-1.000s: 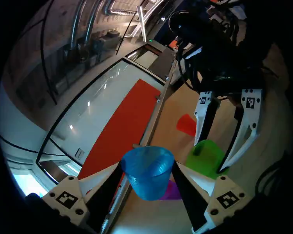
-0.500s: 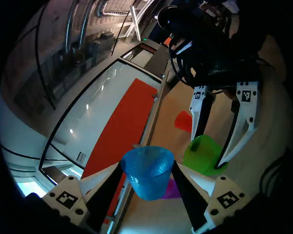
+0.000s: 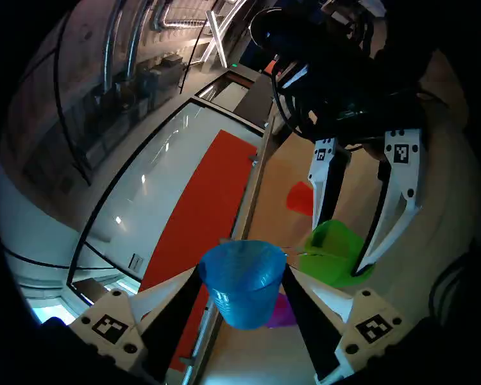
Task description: Pour water
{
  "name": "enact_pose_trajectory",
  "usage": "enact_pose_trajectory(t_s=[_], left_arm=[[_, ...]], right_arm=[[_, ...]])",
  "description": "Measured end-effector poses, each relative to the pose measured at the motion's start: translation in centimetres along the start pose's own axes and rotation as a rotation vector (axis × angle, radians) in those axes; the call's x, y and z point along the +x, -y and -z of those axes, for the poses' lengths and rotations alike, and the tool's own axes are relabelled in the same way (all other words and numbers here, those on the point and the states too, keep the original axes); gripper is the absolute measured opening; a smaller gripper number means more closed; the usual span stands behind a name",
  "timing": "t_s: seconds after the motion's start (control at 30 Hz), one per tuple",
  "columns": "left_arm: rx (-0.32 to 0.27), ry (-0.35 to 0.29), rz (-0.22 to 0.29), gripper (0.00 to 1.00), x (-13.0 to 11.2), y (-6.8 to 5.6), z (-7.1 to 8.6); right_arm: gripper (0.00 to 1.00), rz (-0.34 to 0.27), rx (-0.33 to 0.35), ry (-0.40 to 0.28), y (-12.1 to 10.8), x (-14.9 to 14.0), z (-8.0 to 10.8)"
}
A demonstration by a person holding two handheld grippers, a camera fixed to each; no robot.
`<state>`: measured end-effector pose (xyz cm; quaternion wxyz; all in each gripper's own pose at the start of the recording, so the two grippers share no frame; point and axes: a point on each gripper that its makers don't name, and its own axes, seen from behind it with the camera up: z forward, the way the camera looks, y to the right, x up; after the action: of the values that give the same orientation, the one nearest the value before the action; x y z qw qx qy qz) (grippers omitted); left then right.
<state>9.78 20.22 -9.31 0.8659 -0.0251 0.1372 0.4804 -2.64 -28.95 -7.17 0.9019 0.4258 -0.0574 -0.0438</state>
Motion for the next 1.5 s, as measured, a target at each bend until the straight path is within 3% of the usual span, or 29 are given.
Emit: enact_pose_trajectory(t_s=[1.5], left_arm=[[-0.002, -0.003, -0.082, 0.87, 1.0, -0.4, 0.3]], right_arm=[[0.91, 0.009, -0.007, -0.003, 0.0, 0.2, 0.4]])
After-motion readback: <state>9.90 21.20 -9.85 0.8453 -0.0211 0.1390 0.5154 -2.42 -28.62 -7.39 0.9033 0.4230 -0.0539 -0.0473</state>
